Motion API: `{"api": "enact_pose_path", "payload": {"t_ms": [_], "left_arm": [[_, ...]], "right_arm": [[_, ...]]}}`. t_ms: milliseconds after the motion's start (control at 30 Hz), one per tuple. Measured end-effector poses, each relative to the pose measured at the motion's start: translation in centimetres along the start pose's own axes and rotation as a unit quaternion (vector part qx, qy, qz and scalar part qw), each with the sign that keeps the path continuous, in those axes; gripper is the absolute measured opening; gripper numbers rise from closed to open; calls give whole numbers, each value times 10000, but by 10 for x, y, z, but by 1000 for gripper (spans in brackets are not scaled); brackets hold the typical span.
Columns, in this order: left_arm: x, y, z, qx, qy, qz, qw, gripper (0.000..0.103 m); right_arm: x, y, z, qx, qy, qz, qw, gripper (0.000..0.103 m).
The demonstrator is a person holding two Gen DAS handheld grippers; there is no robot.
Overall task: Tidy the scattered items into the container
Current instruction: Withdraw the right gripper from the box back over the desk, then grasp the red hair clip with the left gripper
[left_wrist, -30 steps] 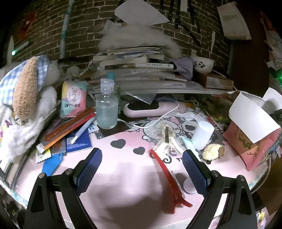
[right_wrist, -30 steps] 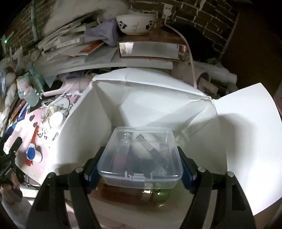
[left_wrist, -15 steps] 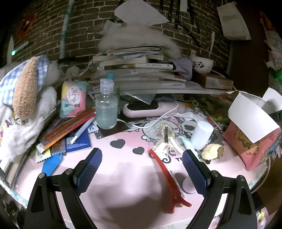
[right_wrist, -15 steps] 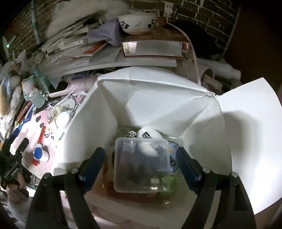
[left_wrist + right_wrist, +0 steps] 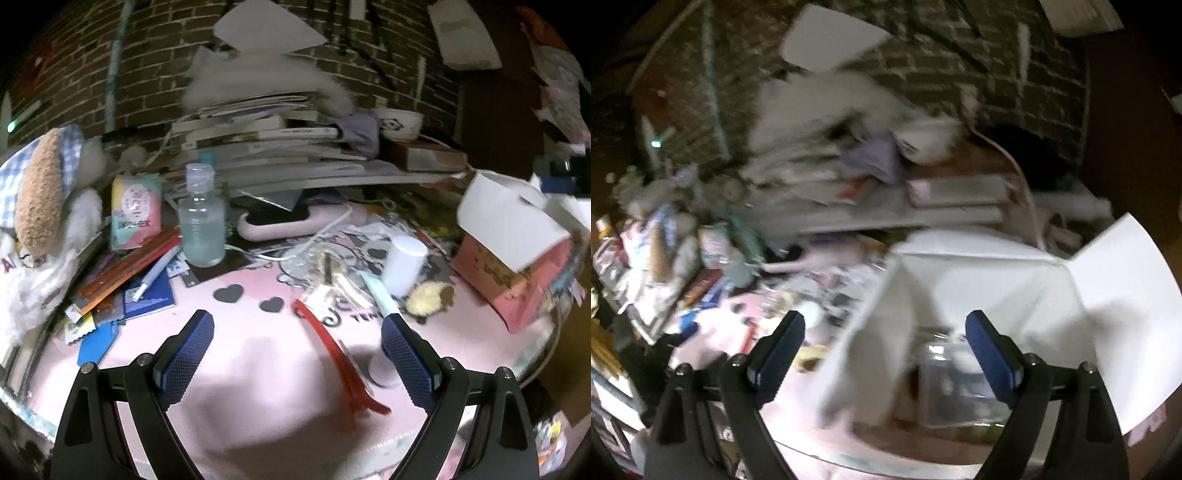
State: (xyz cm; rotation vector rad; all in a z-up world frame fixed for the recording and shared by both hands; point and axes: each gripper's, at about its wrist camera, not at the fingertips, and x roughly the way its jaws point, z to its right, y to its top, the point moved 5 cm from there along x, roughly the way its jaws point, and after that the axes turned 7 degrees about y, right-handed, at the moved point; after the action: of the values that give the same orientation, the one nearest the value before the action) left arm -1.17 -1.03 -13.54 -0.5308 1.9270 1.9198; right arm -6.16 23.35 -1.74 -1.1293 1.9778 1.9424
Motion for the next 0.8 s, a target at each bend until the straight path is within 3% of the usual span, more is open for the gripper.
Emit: {"api": "enact_pose_path", "payload": {"t_ms": [300,367,533,633,733,800], "left_arm": [[-5,-23,12,249,-42,-102,9996,82],[-3,-26,13,262,-71,-139,9995,63],[6,-32,15,220,-222,-349,9989,40],[7,-33,16,236,-251,-340,9988,36],[8,-33,18,234,-296,-342,9987,23],[8,-32,18,218,-309,-344,9987,23]], "right_arm": [[18,-42,-90,-1123,518,253,9920,90],[23,-52,-100,-1196,648,165,9906,90],[36,-68,-102,-979,884,-28,9913,90],[42,-75,-96,-768,948,-147,9924,90],[47,-81,-91,-645,968,-233,9929,90],[49,-85,-90,-626,927,-254,9934,90]]}}
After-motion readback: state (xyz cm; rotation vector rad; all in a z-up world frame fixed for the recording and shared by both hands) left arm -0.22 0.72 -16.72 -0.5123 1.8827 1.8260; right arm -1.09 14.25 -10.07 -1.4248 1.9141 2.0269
